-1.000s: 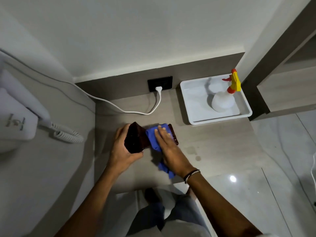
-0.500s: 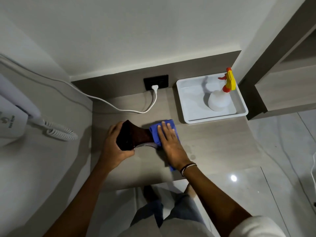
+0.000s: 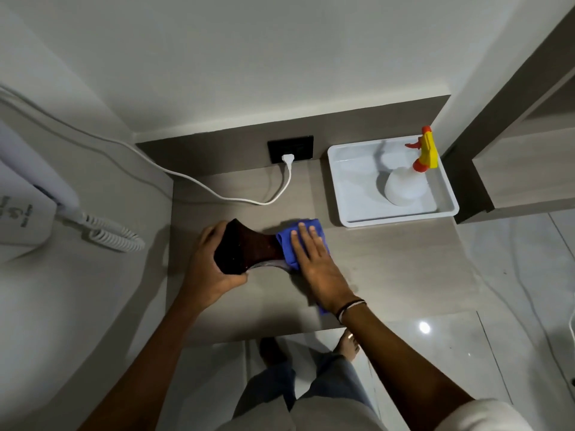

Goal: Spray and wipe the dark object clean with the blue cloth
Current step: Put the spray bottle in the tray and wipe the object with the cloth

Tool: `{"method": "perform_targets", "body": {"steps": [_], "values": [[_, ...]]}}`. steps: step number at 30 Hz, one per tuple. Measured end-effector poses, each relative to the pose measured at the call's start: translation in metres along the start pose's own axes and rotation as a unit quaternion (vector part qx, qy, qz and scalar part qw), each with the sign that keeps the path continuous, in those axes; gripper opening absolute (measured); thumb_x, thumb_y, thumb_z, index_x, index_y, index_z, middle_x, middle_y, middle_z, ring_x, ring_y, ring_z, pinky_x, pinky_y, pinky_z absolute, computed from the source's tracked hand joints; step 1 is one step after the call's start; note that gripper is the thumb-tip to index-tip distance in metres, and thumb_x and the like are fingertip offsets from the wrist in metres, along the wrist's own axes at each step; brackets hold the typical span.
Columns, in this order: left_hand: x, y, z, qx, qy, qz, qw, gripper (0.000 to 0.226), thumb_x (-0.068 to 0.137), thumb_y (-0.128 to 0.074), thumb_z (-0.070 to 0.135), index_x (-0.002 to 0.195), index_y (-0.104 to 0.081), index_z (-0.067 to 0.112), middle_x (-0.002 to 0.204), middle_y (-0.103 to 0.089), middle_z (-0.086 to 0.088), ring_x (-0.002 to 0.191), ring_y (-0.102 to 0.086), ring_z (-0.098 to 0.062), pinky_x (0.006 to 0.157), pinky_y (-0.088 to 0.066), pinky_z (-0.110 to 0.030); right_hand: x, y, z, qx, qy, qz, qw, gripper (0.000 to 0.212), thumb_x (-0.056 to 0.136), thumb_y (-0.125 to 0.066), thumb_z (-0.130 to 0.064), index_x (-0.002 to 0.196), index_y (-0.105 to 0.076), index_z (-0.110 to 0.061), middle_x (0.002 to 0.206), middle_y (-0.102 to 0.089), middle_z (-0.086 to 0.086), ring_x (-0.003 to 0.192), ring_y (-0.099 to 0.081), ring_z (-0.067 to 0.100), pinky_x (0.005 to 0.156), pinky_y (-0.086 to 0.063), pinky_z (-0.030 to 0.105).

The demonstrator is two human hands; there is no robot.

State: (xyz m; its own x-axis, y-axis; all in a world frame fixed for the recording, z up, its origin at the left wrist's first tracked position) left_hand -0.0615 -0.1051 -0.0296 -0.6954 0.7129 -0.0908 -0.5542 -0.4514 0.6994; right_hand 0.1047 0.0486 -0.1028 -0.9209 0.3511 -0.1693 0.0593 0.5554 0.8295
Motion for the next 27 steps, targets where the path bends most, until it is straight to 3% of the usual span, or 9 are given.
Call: {"method": "perform_targets", "body": {"steps": [5, 7, 10, 12, 14, 17, 19, 23, 27], "values": [[-0.004, 0.005, -0.005, -0.105, 0.079, 0.047, 0.990, 0.083, 0.053, -0.093, 0.043, 0.130, -0.063, 0.040, 0.124, -0.070, 0.009, 0.113, -0.067, -0.009, 0.095, -0.055, -0.028, -0.009, 0.023, 0.038, 0.378, -0.161, 0.055, 0.910, 0.074, 0.098, -0.044, 0.014, 0.166, -0.030, -0.011, 0.166, -0.043, 0.015, 0.152, -0.046, 0.032, 0.128, -0.034, 0.033], [-0.005, 0.005, -0.011, -0.140, 0.139, 0.067, 0.978, 0.076, 0.053, -0.091, 0.060, 0.124, -0.066, 0.045, 0.114, -0.074, 0.015, 0.105, -0.071, -0.006, 0.091, -0.059, -0.034, -0.009, 0.020, 0.040, 0.491, -0.210, 0.055, 0.844, 0.061, 0.099, -0.040, 0.015, 0.153, -0.051, -0.010, 0.143, -0.066, 0.020, 0.131, -0.066, 0.037, 0.119, -0.050, 0.047], [-0.005, 0.005, -0.016, -0.126, 0.198, 0.039, 0.971, 0.108, 0.060, -0.077, 0.081, 0.155, -0.036, 0.051, 0.141, -0.059, 0.011, 0.125, -0.061, -0.016, 0.101, -0.052, -0.040, -0.003, 0.022, 0.041, 0.575, -0.236, 0.073, 0.780, 0.055, 0.096, -0.038, 0.017, 0.138, -0.065, -0.008, 0.130, -0.073, 0.025, 0.122, -0.069, 0.045, 0.112, -0.054, 0.058], [-0.001, 0.000, -0.014, -0.100, 0.176, -0.019, 0.979, 0.106, 0.070, -0.063, 0.089, 0.161, -0.022, 0.050, 0.154, -0.053, 0.005, 0.135, -0.057, -0.018, 0.106, -0.051, -0.037, 0.001, 0.024, 0.043, 0.595, -0.249, 0.086, 0.760, 0.053, 0.096, -0.037, 0.018, 0.133, -0.067, -0.005, 0.130, -0.073, 0.026, 0.122, -0.067, 0.050, 0.111, -0.053, 0.062], [-0.001, -0.004, -0.011, -0.059, 0.145, -0.065, 0.986, 0.105, 0.072, -0.061, 0.091, 0.161, -0.023, 0.049, 0.156, -0.051, 0.005, 0.139, -0.054, -0.017, 0.108, -0.049, -0.034, 0.006, 0.026, 0.043, 0.591, -0.245, 0.088, 0.763, 0.053, 0.094, -0.036, 0.019, 0.129, -0.069, -0.004, 0.130, -0.074, 0.023, 0.123, -0.066, 0.049, 0.111, -0.054, 0.059], [-0.004, -0.007, -0.005, -0.018, 0.088, -0.108, 0.990, 0.128, 0.053, -0.087, 0.080, 0.160, -0.025, 0.046, 0.156, -0.040, 0.010, 0.141, -0.046, -0.012, 0.114, -0.044, -0.040, 0.012, 0.028, 0.044, 0.570, -0.234, 0.090, 0.783, 0.055, 0.095, -0.036, 0.018, 0.120, -0.073, -0.015, 0.119, -0.080, 0.008, 0.121, -0.069, 0.043, 0.099, -0.064, 0.039], [-0.006, -0.006, 0.002, 0.038, 0.040, -0.107, 0.993, 0.140, 0.041, -0.092, 0.080, 0.156, -0.025, 0.039, 0.152, -0.036, 0.015, 0.138, -0.043, -0.010, 0.111, -0.044, -0.037, 0.014, 0.030, 0.042, 0.536, -0.212, 0.088, 0.812, 0.057, 0.096, -0.036, 0.018, 0.132, -0.067, -0.014, 0.124, -0.077, 0.003, 0.124, -0.069, 0.038, 0.098, -0.063, 0.029], [-0.005, -0.003, 0.011, 0.119, -0.017, -0.020, 0.993, 0.135, 0.052, -0.099, 0.056, 0.161, -0.029, 0.018, 0.166, -0.036, -0.004, 0.152, -0.036, -0.024, 0.121, -0.036, -0.044, 0.015, 0.033, 0.026, 0.380, -0.154, 0.080, 0.908, 0.074, 0.097, -0.043, 0.017, 0.165, -0.032, -0.009, 0.166, -0.043, 0.012, 0.154, -0.043, 0.029, 0.131, -0.033, 0.043], [-0.010, -0.006, 0.019, 0.085, -0.032, 0.017, 0.996, 0.113, 0.060, -0.100, 0.032, 0.155, -0.040, 0.013, 0.150, -0.048, -0.007, 0.135, -0.051, -0.026, 0.108, -0.048, -0.039, 0.008, 0.031, -0.006, 0.233, -0.070, 0.047, 0.969, 0.084, 0.096, -0.048, 0.015, 0.169, -0.017, -0.012, 0.177, -0.019, 0.008, 0.163, -0.025, 0.030, 0.133, -0.028, 0.044]]}}
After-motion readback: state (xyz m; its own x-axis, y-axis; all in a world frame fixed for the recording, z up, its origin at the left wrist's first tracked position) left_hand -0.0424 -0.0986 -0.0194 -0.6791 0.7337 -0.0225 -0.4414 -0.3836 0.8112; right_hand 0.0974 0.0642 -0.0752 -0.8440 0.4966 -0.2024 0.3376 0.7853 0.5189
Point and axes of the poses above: each hand's wrist, its own x-axis towards the middle knuckle, its own y-axis out of the back of the hand, z = x × y, the point moved 7 cm from there along x, towards the middle knuckle
